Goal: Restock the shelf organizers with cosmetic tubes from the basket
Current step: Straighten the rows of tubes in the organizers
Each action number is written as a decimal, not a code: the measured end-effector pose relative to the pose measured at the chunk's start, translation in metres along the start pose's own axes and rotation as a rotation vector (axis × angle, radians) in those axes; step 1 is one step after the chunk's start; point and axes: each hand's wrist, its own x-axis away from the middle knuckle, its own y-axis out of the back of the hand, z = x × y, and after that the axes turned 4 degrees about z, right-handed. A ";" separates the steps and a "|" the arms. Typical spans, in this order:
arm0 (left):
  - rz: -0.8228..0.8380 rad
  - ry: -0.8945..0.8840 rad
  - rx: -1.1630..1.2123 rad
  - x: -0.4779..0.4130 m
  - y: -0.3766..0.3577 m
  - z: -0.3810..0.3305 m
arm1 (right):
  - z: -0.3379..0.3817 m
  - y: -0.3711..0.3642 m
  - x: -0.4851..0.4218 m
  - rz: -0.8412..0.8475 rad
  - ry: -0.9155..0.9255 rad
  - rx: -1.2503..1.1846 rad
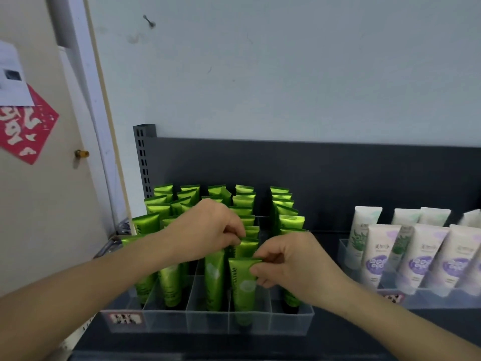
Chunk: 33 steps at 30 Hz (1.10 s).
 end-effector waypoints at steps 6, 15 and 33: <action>-0.041 0.021 0.102 0.003 0.011 0.009 | 0.003 0.004 0.004 -0.001 0.043 0.132; -0.134 0.094 0.027 -0.007 0.018 0.024 | -0.037 0.083 -0.048 -0.296 -0.078 0.472; -0.092 0.197 -0.031 0.000 0.022 0.057 | -0.046 0.091 -0.082 -0.044 0.084 0.724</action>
